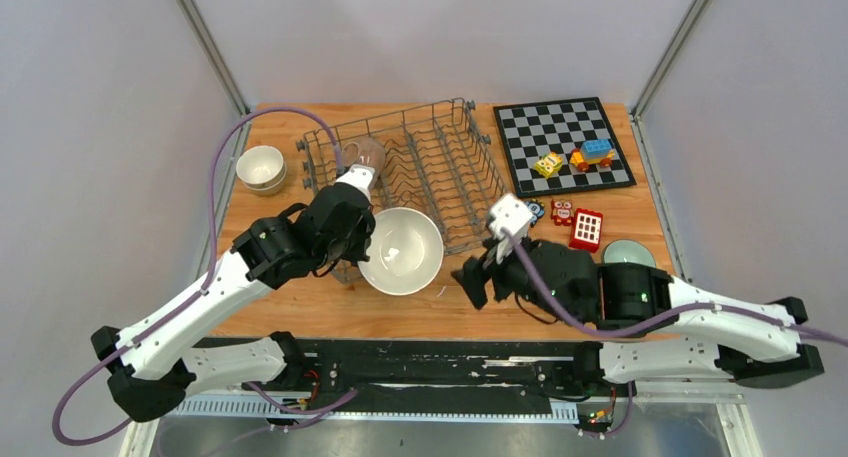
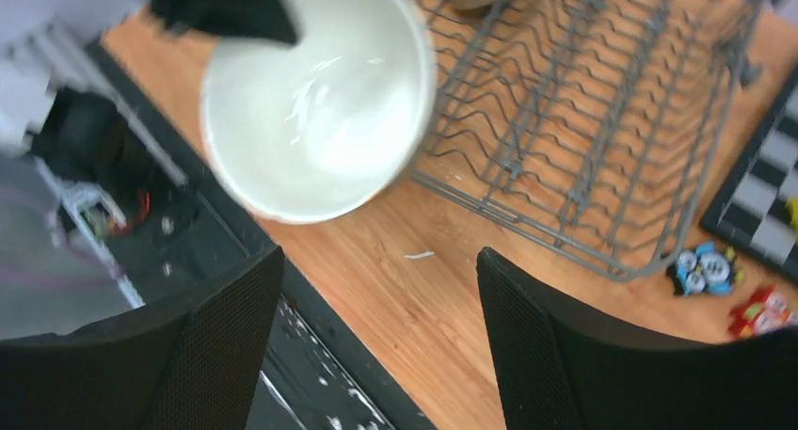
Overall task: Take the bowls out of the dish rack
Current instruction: Place the bowl at the center of the board.
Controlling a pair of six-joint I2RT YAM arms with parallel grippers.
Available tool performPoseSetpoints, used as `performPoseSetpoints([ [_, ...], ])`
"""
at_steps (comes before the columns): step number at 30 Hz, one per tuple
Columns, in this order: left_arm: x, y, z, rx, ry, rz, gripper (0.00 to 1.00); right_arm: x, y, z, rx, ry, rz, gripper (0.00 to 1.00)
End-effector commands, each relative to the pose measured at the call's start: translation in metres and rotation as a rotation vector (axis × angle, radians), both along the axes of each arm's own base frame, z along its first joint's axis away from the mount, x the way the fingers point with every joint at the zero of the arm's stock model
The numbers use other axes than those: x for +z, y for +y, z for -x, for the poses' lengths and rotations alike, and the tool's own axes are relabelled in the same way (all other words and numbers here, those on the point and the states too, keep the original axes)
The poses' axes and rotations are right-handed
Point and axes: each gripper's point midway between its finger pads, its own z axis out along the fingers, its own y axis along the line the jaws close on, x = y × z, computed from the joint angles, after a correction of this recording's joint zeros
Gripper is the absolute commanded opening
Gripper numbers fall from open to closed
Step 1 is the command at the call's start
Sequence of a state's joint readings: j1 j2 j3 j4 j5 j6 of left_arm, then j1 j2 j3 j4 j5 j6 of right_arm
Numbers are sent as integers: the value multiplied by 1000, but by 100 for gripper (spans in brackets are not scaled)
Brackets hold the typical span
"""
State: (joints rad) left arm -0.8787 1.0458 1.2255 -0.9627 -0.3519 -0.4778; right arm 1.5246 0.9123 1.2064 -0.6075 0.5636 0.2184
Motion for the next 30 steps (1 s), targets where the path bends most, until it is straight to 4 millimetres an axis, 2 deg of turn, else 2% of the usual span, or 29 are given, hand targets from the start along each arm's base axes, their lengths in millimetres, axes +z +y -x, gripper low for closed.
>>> performPoseSetpoints([
  [1, 11, -12, -3, 93, -13, 198, 0, -1, 7, -31, -198, 259, -250, 77],
  [5, -2, -16, 7, 133, 57, 278, 0, -9, 12, -45, -296, 344, -245, 76],
  [7, 0, -7, 10, 165, 44, 285, 0, -11, 11, -48, -335, 349, -227, 76],
  [14, 26, 76, 8, 367, -136, 131, 0, -32, -6, -54, -413, 338, -196, 76],
  [20, 31, 122, -10, 528, -172, 65, 0, -42, -6, -53, -388, 323, -170, 76],
  [24, 37, 152, -29, 650, -213, 53, 0, -51, -10, -53, -376, 300, -132, 76],
  [27, 37, 167, -42, 756, -212, 94, 0, -59, -16, -53, -377, 284, -109, 77],
  [30, 38, 189, -44, 887, -226, 157, 0, -67, -20, -50, -362, 278, -87, 77],
])
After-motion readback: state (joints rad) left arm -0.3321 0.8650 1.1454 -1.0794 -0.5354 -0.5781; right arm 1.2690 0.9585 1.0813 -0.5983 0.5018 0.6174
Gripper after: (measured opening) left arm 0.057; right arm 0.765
